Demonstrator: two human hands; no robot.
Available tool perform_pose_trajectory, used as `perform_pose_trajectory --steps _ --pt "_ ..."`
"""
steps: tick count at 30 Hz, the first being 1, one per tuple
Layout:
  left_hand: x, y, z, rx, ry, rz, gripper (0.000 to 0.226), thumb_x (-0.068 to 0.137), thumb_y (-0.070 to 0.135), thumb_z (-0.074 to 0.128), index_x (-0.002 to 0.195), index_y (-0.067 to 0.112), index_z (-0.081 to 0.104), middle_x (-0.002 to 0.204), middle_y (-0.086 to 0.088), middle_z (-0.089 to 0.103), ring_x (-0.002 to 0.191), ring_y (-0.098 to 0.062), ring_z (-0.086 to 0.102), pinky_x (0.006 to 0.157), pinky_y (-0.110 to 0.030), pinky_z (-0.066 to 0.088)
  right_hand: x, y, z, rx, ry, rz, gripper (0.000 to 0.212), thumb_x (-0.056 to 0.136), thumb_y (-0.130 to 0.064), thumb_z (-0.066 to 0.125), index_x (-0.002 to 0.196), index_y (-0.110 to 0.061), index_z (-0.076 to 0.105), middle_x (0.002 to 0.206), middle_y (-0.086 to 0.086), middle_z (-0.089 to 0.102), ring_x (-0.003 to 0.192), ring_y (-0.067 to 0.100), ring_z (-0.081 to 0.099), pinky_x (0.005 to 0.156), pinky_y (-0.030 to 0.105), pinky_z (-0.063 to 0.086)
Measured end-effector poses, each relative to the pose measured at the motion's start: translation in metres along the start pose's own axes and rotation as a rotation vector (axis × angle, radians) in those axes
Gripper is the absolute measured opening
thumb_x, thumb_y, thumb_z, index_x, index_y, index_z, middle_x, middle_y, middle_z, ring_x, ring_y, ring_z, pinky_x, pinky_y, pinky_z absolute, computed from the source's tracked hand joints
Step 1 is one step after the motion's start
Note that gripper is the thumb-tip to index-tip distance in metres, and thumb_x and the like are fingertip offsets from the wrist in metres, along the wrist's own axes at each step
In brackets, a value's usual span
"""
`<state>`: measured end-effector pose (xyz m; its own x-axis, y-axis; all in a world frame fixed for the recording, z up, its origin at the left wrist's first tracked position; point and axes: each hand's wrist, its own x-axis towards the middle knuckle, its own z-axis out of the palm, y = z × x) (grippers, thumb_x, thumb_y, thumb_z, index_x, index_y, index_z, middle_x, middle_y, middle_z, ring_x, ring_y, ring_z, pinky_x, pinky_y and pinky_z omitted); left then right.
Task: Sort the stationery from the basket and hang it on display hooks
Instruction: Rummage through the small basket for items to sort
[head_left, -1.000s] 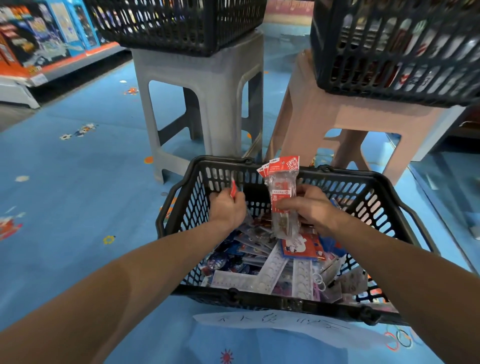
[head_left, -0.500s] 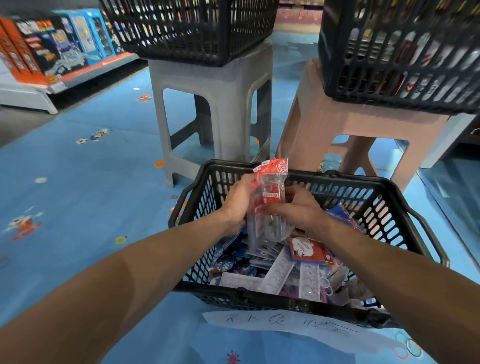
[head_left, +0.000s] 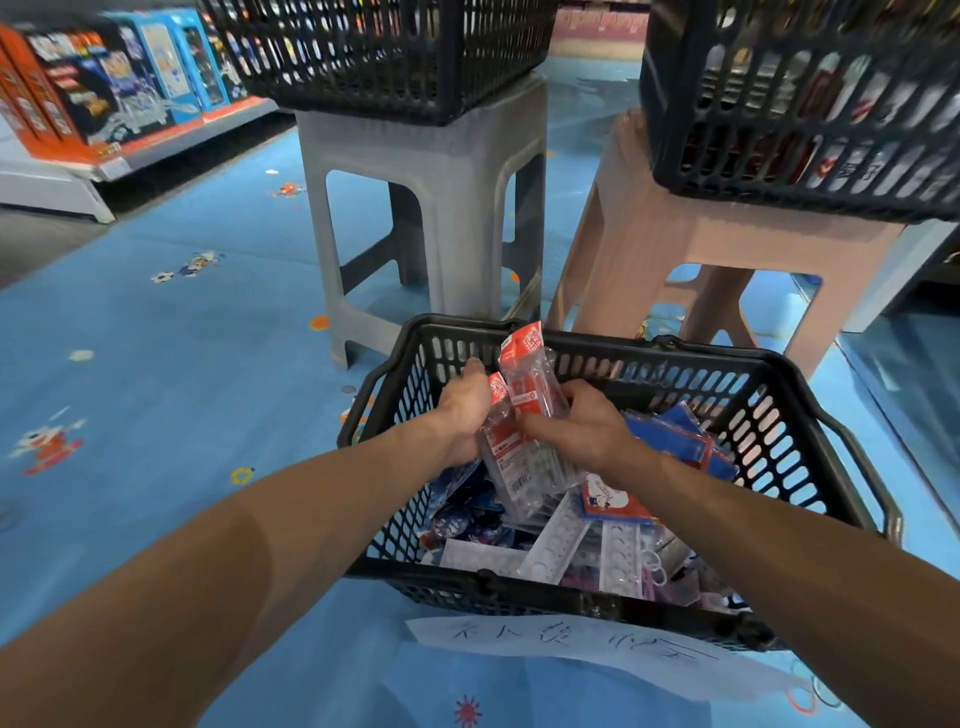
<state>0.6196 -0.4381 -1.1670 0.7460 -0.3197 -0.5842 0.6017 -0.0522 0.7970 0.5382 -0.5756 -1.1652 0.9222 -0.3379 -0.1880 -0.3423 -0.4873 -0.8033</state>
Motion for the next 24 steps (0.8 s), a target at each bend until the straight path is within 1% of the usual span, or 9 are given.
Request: perform_pose_trajectory --steps 3,5,8,10,13,15,18,21,24 --pt "-0.006 -0.005 0.0 0.082 -0.176 -0.055 0.063 0.104 0.057 0.033 0.131 0.009 0.065 0.118 -0.019 0.074 0.108 -0.033 0.072 0.081 -0.045 0.059 -0.002 0.002 0.005 -0.084 -0.021 0.016 0.053 0.077 -0.04 0.082 0.117 -0.017 0.056 0.105 0.0 0.064 0.092 0.012 0.061 0.068 0.026 0.049" --pt "-0.017 -0.004 0.001 0.159 -0.274 -0.096 0.06 0.098 0.053 0.033 0.121 0.011 0.07 0.117 -0.018 0.073 0.112 -0.033 0.066 0.084 -0.046 0.054 -0.001 0.005 0.006 -0.139 -0.019 0.034 0.057 0.076 -0.043 0.082 0.117 -0.016 0.053 0.106 0.003 0.061 0.093 0.016 0.061 0.069 0.031 0.05" --pt "-0.022 -0.001 -0.002 0.307 -0.321 -0.122 0.04 0.092 0.023 0.043 0.123 0.01 0.064 0.123 -0.021 0.068 0.115 -0.038 0.063 0.094 -0.056 0.053 0.0 0.008 0.005 -0.205 -0.02 0.079 0.062 0.075 -0.044 0.083 0.118 -0.015 0.049 0.106 0.005 0.059 0.093 0.018 0.059 0.068 0.032 0.048" --pt "-0.02 -0.001 -0.004 0.439 -0.262 -0.133 0.031 0.096 0.007 0.041 0.123 0.005 0.056 0.118 -0.022 0.067 0.108 -0.036 0.065 0.098 -0.057 0.054 0.0 0.009 0.003 -0.215 -0.027 0.102 0.063 0.076 -0.041 0.084 0.118 -0.016 0.045 0.104 0.004 0.058 0.097 0.021 0.059 0.074 0.034 0.049" --pt "-0.017 0.0 -0.008 0.507 -0.18 -0.115 0.017 0.105 0.004 0.04 0.106 0.003 0.057 0.096 -0.018 0.073 0.09 -0.027 0.071 0.086 -0.044 0.06 -0.002 0.01 0.002 -0.237 -0.017 0.103 0.062 0.077 -0.041 0.082 0.117 -0.018 0.041 0.102 0.004 0.057 0.098 0.024 0.059 0.082 0.04 0.053" --pt "-0.014 0.003 -0.012 0.482 -0.149 -0.089 0.017 0.104 0.005 0.042 0.103 0.003 0.059 0.086 -0.015 0.075 0.087 -0.026 0.074 0.083 -0.042 0.063 -0.003 0.009 0.003 -0.25 -0.004 0.088 0.061 0.077 -0.042 0.081 0.116 -0.018 0.041 0.102 0.005 0.059 0.097 0.025 0.061 0.086 0.045 0.055" --pt "-0.009 0.005 -0.015 0.401 -0.129 -0.077 0.018 0.104 0.01 0.044 0.109 0.006 0.061 0.089 -0.012 0.074 0.091 -0.024 0.073 0.087 -0.042 0.062 -0.003 0.007 0.003 -0.233 -0.021 0.061 0.061 0.077 -0.041 0.08 0.119 -0.02 0.041 0.105 0.005 0.06 0.097 0.026 0.062 0.088 0.047 0.055" --pt "-0.013 0.008 -0.015 0.382 -0.159 -0.087 0.02 0.103 0.014 0.044 0.1 0.013 0.064 0.082 -0.005 0.071 0.082 -0.017 0.07 0.072 -0.032 0.06 -0.005 0.007 0.004 -0.086 -0.114 0.002 0.068 0.082 -0.038 0.081 0.132 -0.022 0.039 0.115 -0.001 0.061 0.105 0.019 0.062 0.093 0.042 0.055" --pt "-0.016 0.01 -0.014 0.373 -0.162 -0.103 0.02 0.103 0.019 0.047 0.094 0.017 0.065 0.087 -0.004 0.069 0.08 -0.015 0.067 0.058 -0.025 0.057 -0.008 0.006 0.009 0.041 -0.215 -0.061 0.066 0.092 -0.042 0.071 0.143 -0.019 0.035 0.128 -0.001 0.059 0.111 0.012 0.06 0.097 0.035 0.052"
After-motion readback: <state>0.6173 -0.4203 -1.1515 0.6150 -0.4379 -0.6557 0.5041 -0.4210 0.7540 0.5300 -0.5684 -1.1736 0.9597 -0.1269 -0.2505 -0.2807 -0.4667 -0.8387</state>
